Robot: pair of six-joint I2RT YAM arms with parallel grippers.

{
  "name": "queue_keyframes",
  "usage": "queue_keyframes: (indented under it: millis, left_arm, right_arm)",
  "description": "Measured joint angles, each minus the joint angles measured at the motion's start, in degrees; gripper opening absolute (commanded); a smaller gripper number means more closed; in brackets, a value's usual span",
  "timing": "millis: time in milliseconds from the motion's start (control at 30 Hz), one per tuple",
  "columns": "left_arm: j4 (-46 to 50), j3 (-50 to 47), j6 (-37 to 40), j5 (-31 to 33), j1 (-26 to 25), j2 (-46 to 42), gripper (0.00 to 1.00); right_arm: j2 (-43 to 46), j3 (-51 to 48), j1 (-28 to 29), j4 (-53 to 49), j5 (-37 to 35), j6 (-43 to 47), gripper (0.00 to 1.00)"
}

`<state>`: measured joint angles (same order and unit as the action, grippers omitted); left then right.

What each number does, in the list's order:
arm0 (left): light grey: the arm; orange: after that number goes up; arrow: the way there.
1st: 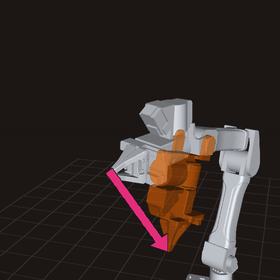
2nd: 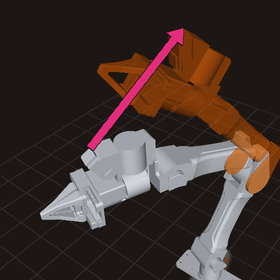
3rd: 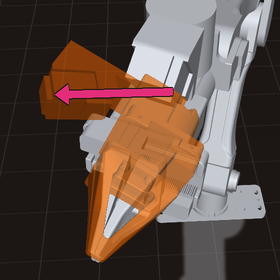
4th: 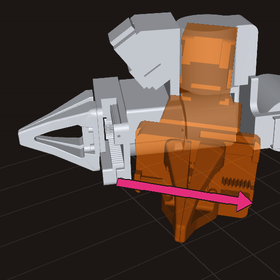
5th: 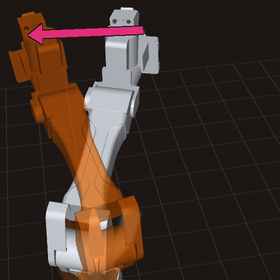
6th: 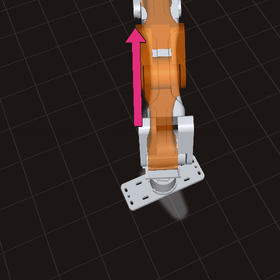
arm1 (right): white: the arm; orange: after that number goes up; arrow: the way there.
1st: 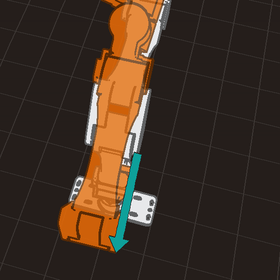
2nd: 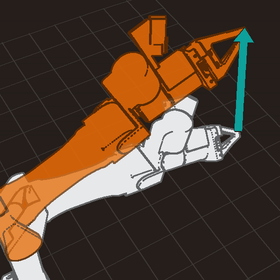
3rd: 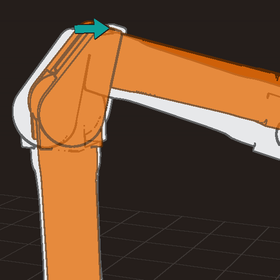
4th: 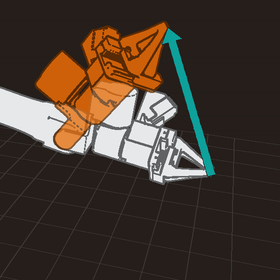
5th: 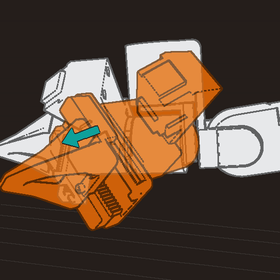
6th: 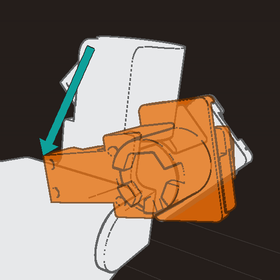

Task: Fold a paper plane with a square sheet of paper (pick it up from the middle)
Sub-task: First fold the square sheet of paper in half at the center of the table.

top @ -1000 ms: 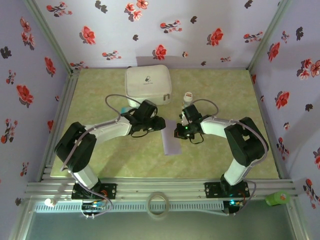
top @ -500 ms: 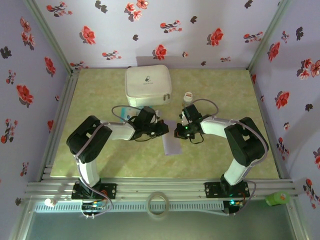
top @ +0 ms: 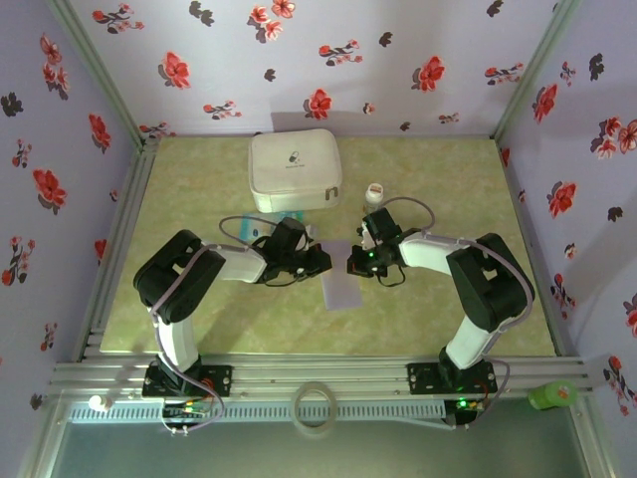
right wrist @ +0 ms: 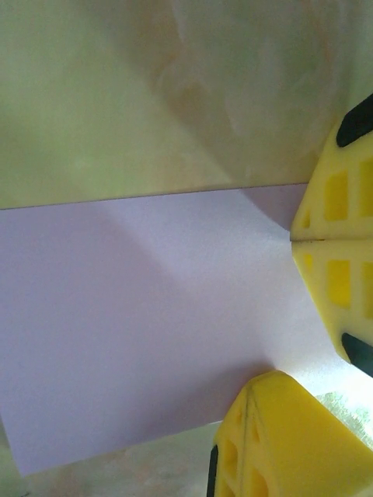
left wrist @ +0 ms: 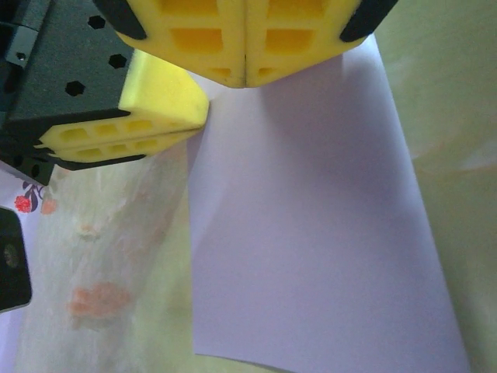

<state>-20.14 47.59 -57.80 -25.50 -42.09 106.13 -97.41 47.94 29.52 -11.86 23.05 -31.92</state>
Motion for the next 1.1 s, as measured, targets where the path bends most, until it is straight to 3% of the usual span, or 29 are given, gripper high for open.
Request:
queue_keyframes:
  millis: [433,733,933,1100]
  left_arm:
    - [4.44,-0.11,3.58,2.03,-0.07,-0.35,0.11]
    - [14.95,3.63,5.51,4.04,-0.46,-4.35,0.13]
    - [15.28,5.51,4.26,3.02,-2.05,-4.63,0.11]
    - [13.35,4.94,2.1,1.88,-3.32,-2.58,0.0]
  right_arm:
    - [0.0,-0.04,0.0,0.02,-0.17,-0.04,0.0]
    - [0.15,-0.04,-0.02,-0.04,-0.55,-0.17,0.0]
    - [0.24,-0.09,0.0,-0.07,-0.83,-0.17,0.0]
    - [0.28,-0.15,0.0,-0.02,-0.85,-0.2,0.0]
